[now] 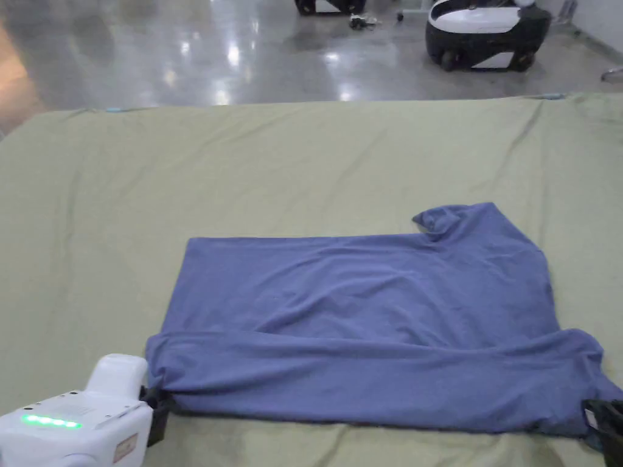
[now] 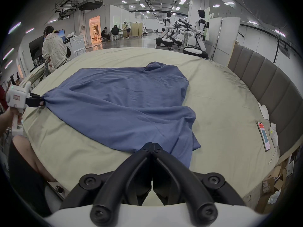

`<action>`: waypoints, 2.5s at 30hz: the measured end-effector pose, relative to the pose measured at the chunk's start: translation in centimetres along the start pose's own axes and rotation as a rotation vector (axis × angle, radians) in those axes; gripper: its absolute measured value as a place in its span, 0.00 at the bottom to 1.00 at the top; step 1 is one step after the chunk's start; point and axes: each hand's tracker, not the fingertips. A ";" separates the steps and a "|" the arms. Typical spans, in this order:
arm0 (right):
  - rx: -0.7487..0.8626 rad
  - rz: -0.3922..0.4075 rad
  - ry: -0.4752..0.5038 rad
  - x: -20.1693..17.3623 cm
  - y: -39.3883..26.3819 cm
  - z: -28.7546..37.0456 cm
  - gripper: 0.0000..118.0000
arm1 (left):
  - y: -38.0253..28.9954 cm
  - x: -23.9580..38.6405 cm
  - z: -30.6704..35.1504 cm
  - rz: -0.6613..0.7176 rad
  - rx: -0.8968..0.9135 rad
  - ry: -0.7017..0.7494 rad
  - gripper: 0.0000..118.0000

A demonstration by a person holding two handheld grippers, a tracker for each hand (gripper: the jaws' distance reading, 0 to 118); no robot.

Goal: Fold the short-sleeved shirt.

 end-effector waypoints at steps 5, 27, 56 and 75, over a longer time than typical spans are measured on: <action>-0.027 -0.141 -0.047 2.5 -2.4 -0.7 0.26 | 0.8 0.1 3.0 -0.015 0.061 -0.039 0.02; -0.001 -0.059 0.012 5.5 -1.3 -0.7 0.10 | 2.0 -0.6 5.3 0.015 0.064 -0.072 0.02; 0.053 -0.161 0.000 3.4 -4.1 8.6 0.93 | -3.7 -4.0 12.4 0.242 0.112 -0.064 0.83; 0.204 -0.099 0.039 1.6 9.3 -0.9 0.01 | 16.4 -3.6 -11.1 0.193 -0.004 0.097 0.89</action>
